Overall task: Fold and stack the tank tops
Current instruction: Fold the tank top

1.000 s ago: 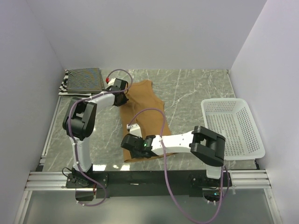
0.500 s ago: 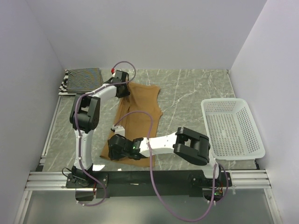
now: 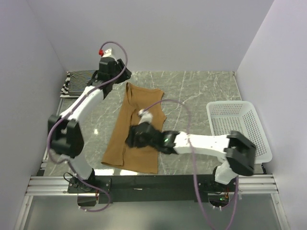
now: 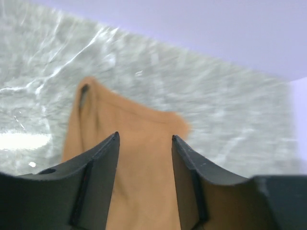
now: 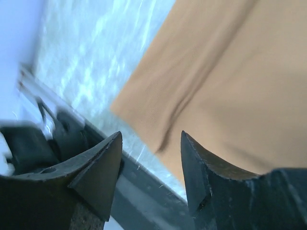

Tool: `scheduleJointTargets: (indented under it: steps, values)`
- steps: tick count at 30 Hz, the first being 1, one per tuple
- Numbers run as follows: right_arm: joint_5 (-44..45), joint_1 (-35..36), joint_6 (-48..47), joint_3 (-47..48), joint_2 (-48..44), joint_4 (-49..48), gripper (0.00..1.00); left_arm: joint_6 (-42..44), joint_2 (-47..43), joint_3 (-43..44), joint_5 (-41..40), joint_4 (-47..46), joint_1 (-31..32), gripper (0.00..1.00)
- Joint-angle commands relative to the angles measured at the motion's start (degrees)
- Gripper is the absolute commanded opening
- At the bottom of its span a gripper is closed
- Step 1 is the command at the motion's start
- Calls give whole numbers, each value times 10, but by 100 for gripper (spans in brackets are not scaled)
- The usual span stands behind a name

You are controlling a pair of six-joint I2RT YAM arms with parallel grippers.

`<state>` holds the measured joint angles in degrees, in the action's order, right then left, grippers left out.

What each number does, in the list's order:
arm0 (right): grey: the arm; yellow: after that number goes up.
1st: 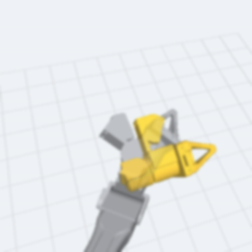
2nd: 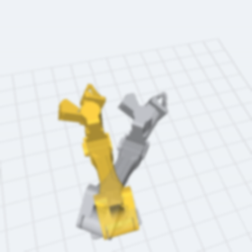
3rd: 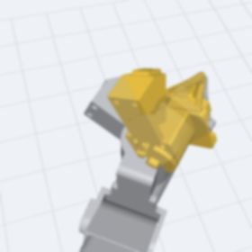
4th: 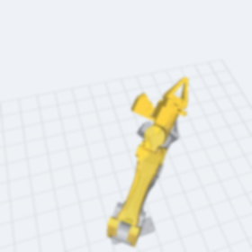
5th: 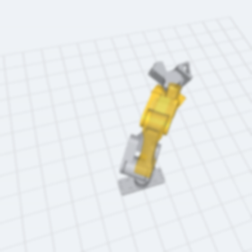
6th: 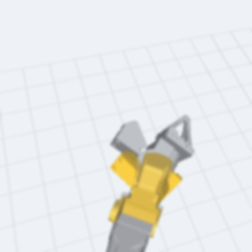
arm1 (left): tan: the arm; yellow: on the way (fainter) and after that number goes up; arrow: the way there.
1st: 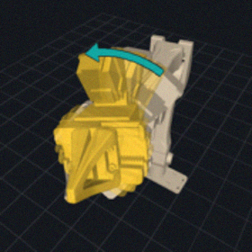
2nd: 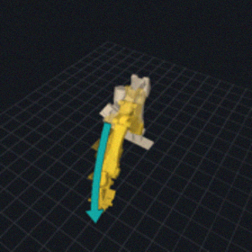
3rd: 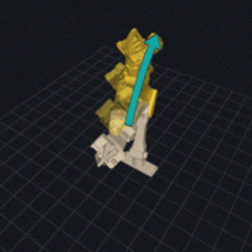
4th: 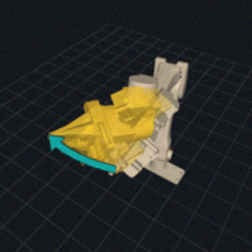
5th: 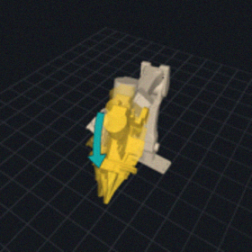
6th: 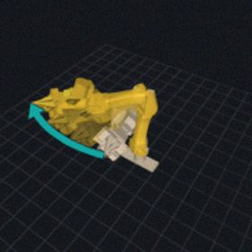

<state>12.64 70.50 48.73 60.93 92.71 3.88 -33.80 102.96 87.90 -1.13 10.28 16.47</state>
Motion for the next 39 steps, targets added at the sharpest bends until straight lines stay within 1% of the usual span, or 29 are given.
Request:
scheduleJointTargets:
  steps: [1, 3, 4, 5, 6, 7, 8, 9, 10, 11, 13, 14, 15, 19, 20, 21, 22, 23, 25, 26, 28, 29, 31, 32, 34, 35, 37, 38, 39]
  values:
    - [25, -116, -8, -55, -73, 62, 59, -51, -94, -87, 13, -31, 17, 49]
    - [17, -162, -30, -68, -82, 89, 59, -79, -129, -138, 12, -40, 36, 44]
    - [9, -185, -40, -72, -82, 95, 59, -90, -168, -196, 13, -48, 45, 39]
    - [7, -222, -48, -72, -79, 103, 58, -104, -189, -227, 13, -74, 65, 37]
    - [6, -242, -64, -69, -68, 105, 58, -112, -209, -287, 13, -88, 77, 34]
    - [-5, -259, -71, -65, -61, 106, 58, -121, -248, -317, 13, -97, 91, 34]
    - [-9, -293, -79, -63, -52, 105, 58, -129, -266, -344, 13, -120, 123, 34]
    - [-13, -308, -93, -53, -42, 106, 58, -137, -286, -392, 13, -124, 141, 34]
    - [-28, -324, -98, -46, -19, 106, 58, -142, -322, -415, -18, -129, 161, 36]
    - [-37, -353, -103, -39, -9, 106, 57, -151, -339, -437, -27, -139, 201, 36]
    - [-52, -374, -115, -19, 21, 104, 55, -166, -389, -494, -52, -142, 239, 39]
    - [-60, -381, -121, -11, 31, 105, 55, -178, -404, -511, -64, -148, 272, 39]
    - [-62, -392, -122, 7, 40, 107, 55, -182, -415, -536, -66, -148, 288, 39]
    - [-73, -398, -123, 48, 91, 118, 54, -203, -452, -570, -106, -127, 369, 40]
    - [-75, -399, -123, 55, 98, 119, 53, -216, -455, -574, -128, -121, 403, 40]
    - [-78, -399, -119, 67, 113, 119, 53, -223, -456, -580, -138, -117, 420, 40]
    - [-80, -400, -117, 73, 120, 120, 53, -228, -452, -583, -146, -108, 435, 40]
    - [-84, -400, -115, 78, 126, 119, 53, -238, -449, -584, -157, -105, 463, 40]
    - [-97, -400, -108, 82, 140, 113, 52, -251, -432, -582, -186, -73, 491, 41]
    - [-101, -400, -105, 82, 144, 109, 51, -262, -427, -581, -193, -67, 518, 40]
    - [-102, -400, -100, 85, 159, 111, 48, -275, -411, -573, -226, -52, 550, 41]
    - [-101, -400, -97, 85, 163, 112, 45, -287, -405, -569, -236, -34, 579, 41]
    - [-95, -400, -95, 81, 168, 112, 42, -297, -382, -553, -263, -18, 607, 41]
    - [-91, -400, -93, 77, 168, 108, 39, -305, -373, -548, -272, -5, 630, 41]
    - [-90, -399, -91, 75, 169, 105, 34, -311, -339, -531, -290, 8, 651, 44]
    - [-83, -401, -90, 76, 171, 110, 24, -320, -327, -524, -295, 16, 667, 45]
    - [-76, -400, -90, 79, 170, 112, 12, -319, -288, -506, -299, 18, 682, 47]
    - [-71, -402, -90, 79, 168, 112, 5, -319, -275, -498, -302, 19, 696, 48]
    - [-68, -403, -90, 80, 165, 113, 1, -320, -250, -482, -308, 30, 704, 49]
